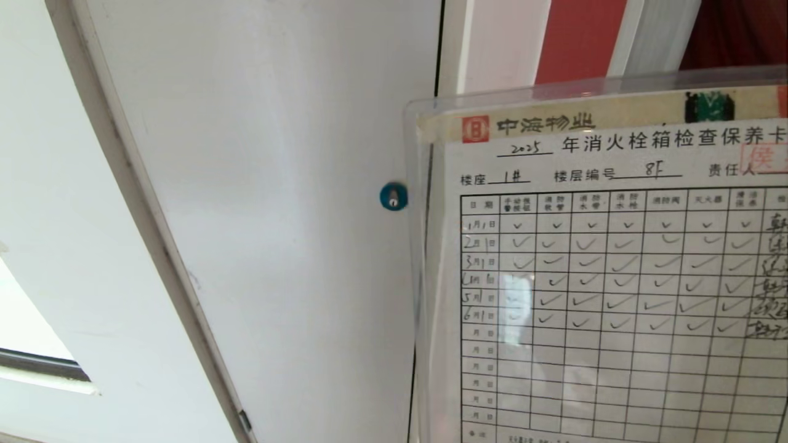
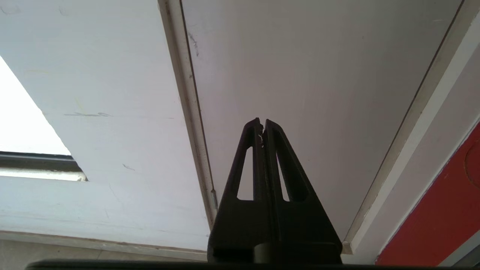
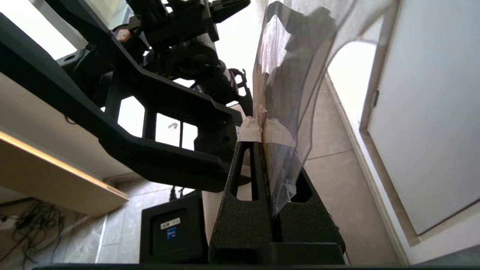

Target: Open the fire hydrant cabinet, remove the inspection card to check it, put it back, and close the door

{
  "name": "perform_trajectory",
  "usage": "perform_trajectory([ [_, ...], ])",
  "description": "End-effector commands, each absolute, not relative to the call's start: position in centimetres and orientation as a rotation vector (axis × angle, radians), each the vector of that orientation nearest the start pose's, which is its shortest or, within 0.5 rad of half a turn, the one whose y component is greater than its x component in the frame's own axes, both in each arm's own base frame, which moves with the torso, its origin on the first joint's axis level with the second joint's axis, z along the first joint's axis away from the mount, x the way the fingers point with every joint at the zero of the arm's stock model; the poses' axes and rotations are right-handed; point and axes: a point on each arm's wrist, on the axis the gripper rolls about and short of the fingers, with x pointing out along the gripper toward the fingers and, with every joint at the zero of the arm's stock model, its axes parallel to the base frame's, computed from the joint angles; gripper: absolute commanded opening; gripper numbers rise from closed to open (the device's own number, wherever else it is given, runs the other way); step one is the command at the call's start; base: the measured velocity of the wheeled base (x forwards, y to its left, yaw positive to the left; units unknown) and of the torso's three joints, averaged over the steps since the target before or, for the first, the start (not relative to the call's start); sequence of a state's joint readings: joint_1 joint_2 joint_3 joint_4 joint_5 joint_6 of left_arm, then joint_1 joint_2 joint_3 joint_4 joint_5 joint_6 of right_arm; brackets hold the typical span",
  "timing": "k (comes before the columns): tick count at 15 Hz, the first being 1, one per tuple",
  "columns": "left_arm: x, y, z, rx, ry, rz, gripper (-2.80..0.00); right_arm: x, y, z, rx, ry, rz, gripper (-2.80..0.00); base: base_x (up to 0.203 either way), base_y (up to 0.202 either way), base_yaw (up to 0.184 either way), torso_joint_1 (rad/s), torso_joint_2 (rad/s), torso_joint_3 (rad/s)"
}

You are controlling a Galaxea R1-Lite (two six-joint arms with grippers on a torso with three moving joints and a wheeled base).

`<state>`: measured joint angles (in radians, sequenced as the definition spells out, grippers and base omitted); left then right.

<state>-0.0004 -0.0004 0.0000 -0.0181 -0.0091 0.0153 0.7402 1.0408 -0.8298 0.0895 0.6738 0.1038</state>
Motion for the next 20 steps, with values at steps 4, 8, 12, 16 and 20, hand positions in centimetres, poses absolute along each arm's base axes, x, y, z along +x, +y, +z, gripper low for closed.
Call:
perform_trajectory([
  [4, -2.2, 0.0, 7.6, 0.015, -0.014, -0.009, -2.80, 7.0, 8.1, 27.5, 0.112, 0.351, 1.329, -2.80, 0.000, 0.000, 0.000, 0.000, 0.00, 0.000],
  [8, -2.2, 0.0, 7.6, 0.015, -0.014, -0.009, -2.80, 5.8, 6.8, 27.9, 0.117, 0.329, 1.240, -2.80, 0.000, 0.000, 0.000, 0.000, 0.00, 0.000],
  [12, -2.2, 0.0, 7.6, 0.015, -0.014, -0.009, -2.80, 3.2, 4.2, 27.9, 0.131, 0.305, 1.150, -2.80, 0.000, 0.000, 0.000, 0.000, 0.00, 0.000],
  [16, -2.2, 0.0, 7.6, 0.015, -0.014, -0.009, -2.80, 1.8, 2.6, 28.7, 0.129, 0.315, 1.028, -2.80, 0.000, 0.000, 0.000, 0.000, 0.00, 0.000],
  [20, -2.2, 0.0, 7.6, 0.015, -0.014, -0.010, -2.80, 0.7, 1.1, 29.4, 0.105, 0.330, 0.862, -2.80, 0.000, 0.000, 0.000, 0.000, 0.00, 0.000],
])
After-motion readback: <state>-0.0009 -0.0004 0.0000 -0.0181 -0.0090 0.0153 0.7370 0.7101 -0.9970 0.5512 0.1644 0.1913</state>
